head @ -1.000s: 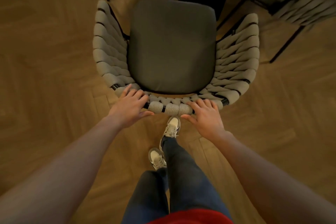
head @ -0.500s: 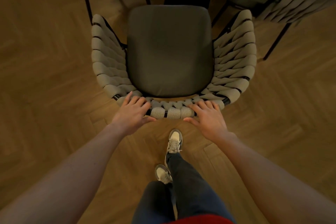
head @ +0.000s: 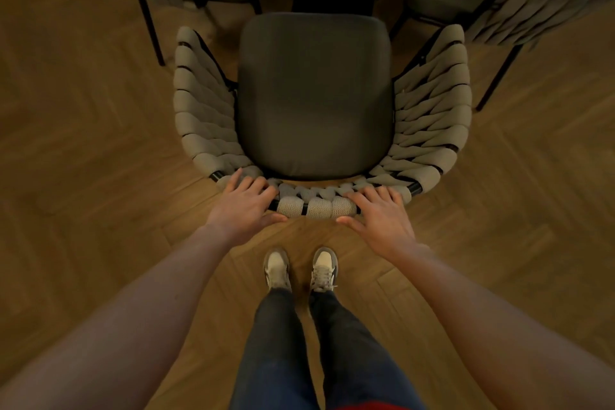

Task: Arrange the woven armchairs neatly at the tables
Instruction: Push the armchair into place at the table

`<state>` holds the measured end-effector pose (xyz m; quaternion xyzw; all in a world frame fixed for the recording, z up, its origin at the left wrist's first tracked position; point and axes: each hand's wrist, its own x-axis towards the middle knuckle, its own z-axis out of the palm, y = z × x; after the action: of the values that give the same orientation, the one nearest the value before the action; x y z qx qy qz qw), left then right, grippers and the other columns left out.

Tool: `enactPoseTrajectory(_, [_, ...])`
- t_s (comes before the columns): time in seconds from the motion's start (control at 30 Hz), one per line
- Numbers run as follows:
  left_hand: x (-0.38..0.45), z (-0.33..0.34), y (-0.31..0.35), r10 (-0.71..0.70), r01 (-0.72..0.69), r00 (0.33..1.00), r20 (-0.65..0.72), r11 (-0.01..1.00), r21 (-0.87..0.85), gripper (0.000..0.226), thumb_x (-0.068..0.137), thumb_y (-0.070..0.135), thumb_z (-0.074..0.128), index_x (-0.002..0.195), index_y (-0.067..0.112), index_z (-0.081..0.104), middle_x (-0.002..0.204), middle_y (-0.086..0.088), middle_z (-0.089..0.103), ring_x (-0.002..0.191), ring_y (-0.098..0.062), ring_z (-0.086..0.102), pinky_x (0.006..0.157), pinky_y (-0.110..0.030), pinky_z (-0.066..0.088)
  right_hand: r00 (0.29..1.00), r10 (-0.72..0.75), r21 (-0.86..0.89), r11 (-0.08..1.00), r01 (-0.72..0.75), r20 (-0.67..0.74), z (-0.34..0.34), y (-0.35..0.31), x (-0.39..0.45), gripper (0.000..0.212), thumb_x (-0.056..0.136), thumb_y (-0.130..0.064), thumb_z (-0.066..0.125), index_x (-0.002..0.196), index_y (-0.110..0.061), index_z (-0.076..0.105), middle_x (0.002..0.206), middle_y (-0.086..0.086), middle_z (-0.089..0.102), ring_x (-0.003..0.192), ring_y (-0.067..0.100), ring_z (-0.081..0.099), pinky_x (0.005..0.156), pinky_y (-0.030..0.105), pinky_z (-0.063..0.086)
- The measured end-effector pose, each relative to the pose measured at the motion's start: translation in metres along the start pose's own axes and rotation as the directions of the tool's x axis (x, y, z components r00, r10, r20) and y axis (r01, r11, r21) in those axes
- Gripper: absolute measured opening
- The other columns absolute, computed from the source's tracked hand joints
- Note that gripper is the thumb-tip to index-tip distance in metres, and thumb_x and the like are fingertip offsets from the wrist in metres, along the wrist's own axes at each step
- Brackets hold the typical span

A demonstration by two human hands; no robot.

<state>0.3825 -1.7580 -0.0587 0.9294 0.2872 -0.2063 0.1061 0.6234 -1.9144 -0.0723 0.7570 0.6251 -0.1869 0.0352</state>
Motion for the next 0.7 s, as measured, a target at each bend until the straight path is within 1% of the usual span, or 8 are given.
enactPoseTrajectory(0.13, [-0.008,-0.002,-0.005,-0.159,0.114,0.976,-0.148,0.954,-0.276,0.074,0.092,0.074,0.02,0.134,0.022,0.053,0.139,-0.004,0.049,0.136,-0.023,0.036,0.121,-0.048,0.01,0.969,0.207,0.255,0.952,-0.168,-0.136,-0.011,-0.004,-0.003,0.061,0.094,-0.062,0.046,0.144,-0.027,0.044,0.145,0.001,0.044,0.14,0.021,0.032,0.119,0.042,0.016])
enactPoseTrajectory(0.2, [-0.012,-0.012,-0.014,-0.523,0.318,0.807,-0.274,0.776,-0.544,0.059,0.096,0.061,0.042,0.135,0.018,0.052,0.143,-0.008,0.045,0.137,-0.027,0.035,0.116,-0.048,0.02,0.795,0.525,0.504,0.797,-0.332,-0.305,-0.023,-0.003,-0.006,0.063,0.093,-0.052,0.058,0.146,-0.024,0.039,0.149,0.002,0.039,0.141,0.02,0.03,0.117,0.04,0.022])
enactPoseTrajectory(0.27, [-0.012,-0.021,-0.031,-0.858,0.475,0.487,-0.163,0.417,-0.775,0.054,0.097,0.044,0.056,0.139,0.012,0.047,0.146,-0.012,0.04,0.136,-0.032,0.037,0.11,-0.045,0.028,0.512,0.838,0.792,0.437,-0.427,-0.186,-0.032,0.003,0.0,0.076,0.088,-0.046,0.068,0.15,-0.022,0.032,0.153,0.003,0.035,0.141,0.02,0.033,0.115,0.039,0.03])
enactPoseTrajectory(0.33, [-0.003,-0.026,-0.053,-0.926,0.419,0.333,0.178,-0.024,-0.908,0.066,0.095,0.041,0.06,0.149,0.013,0.034,0.152,-0.013,0.035,0.136,-0.033,0.039,0.108,-0.043,0.035,0.354,0.911,0.936,-0.085,-0.342,0.212,-0.037,0.012,0.013,0.087,0.085,-0.041,0.074,0.153,-0.023,0.024,0.155,0.003,0.034,0.14,0.023,0.037,0.113,0.044,0.036])
enactPoseTrajectory(0.4, [0.008,-0.026,-0.068,-0.794,0.335,0.402,0.456,-0.336,-0.88,0.077,0.095,0.042,0.062,0.156,0.023,0.019,0.155,-0.009,0.034,0.134,-0.033,0.044,0.103,-0.049,0.045,0.372,0.775,0.858,-0.486,-0.168,0.511,-0.037,0.018,0.026,0.084,0.086,-0.029,0.076,0.152,-0.026,0.025,0.148,0.005,0.043,0.13,0.027,0.049,0.103,0.048,0.047])
enactPoseTrajectory(0.43, [0.013,-0.026,-0.07,-0.722,0.328,0.455,0.52,-0.407,-0.852,0.077,0.095,0.039,0.063,0.156,0.025,0.018,0.154,-0.009,0.037,0.13,-0.033,0.048,0.096,-0.052,0.05,0.392,0.721,0.809,-0.576,-0.12,0.571,-0.035,0.02,0.029,0.079,0.087,-0.023,0.075,0.15,-0.025,0.027,0.142,0.006,0.048,0.123,0.029,0.054,0.098,0.051,0.05])
enactPoseTrajectory(0.53, [0.028,-0.03,-0.067,-0.691,0.317,0.503,0.518,-0.41,-0.855,0.054,0.098,0.025,0.061,0.143,0.018,0.033,0.14,-0.009,0.05,0.118,-0.03,0.056,0.081,-0.048,0.054,0.376,0.725,0.802,-0.589,-0.094,0.577,-0.026,0.02,0.033,0.063,0.093,-0.007,0.064,0.146,-0.023,0.033,0.134,0.008,0.052,0.117,0.031,0.057,0.096,0.055,0.051])
enactPoseTrajectory(0.7, [0.025,-0.031,-0.065,-0.696,0.325,0.503,0.512,-0.397,-0.858,0.045,0.099,0.016,0.057,0.139,0.016,0.035,0.133,-0.009,0.05,0.117,-0.03,0.055,0.084,-0.046,0.051,0.324,0.778,0.839,-0.533,-0.112,0.538,-0.016,0.018,0.028,0.058,0.092,-0.009,0.064,0.144,-0.02,0.039,0.13,0.006,0.056,0.118,0.029,0.058,0.098,0.054,0.051])
